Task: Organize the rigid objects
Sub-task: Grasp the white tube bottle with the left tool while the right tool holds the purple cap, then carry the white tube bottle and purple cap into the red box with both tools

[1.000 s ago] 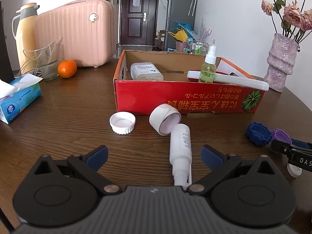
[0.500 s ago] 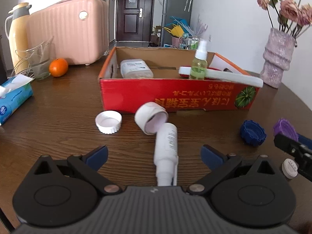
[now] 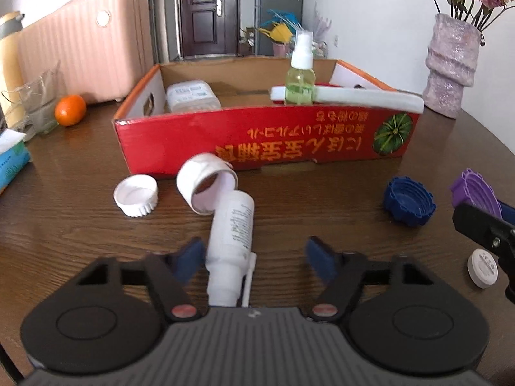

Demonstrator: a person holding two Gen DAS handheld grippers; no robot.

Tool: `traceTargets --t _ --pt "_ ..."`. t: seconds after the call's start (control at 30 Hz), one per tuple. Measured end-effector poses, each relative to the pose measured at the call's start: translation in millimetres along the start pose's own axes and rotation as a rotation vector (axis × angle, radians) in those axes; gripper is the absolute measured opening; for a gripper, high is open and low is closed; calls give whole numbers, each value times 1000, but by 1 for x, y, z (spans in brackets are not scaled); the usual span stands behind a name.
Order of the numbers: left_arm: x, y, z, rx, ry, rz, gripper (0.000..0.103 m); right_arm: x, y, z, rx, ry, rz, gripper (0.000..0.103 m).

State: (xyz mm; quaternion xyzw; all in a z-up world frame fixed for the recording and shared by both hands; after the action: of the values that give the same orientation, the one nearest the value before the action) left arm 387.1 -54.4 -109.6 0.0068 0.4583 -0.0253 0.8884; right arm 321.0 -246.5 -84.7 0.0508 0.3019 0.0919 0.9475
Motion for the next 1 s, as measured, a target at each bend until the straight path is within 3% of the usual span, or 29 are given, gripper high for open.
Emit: traceTargets --t 0.13,0.53,1.0 --pt "-1 5 2 -12 -1 -48 31 1 1 -1 7 -4 -15 52" --pt "-29 20 -2 -37 -84 -75 28 -8 9 -10 20 -21 -30 52" --pt "-94 30 -35 -30 -218 -121 29 -31 36 -21 15 -61 27 52"
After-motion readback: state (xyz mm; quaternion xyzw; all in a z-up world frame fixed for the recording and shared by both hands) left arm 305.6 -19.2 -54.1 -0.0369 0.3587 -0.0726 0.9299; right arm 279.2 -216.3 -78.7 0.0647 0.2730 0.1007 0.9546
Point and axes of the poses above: each gripper's, at about its wrist camera, not at the fingertips, and x roughly the way its jaws point, y to its left, z to its top, the point moved 3 cm from there along x, roughly the way its jaws point, and after that the axes turned 11 degrees about y, right-handed, at the moved point
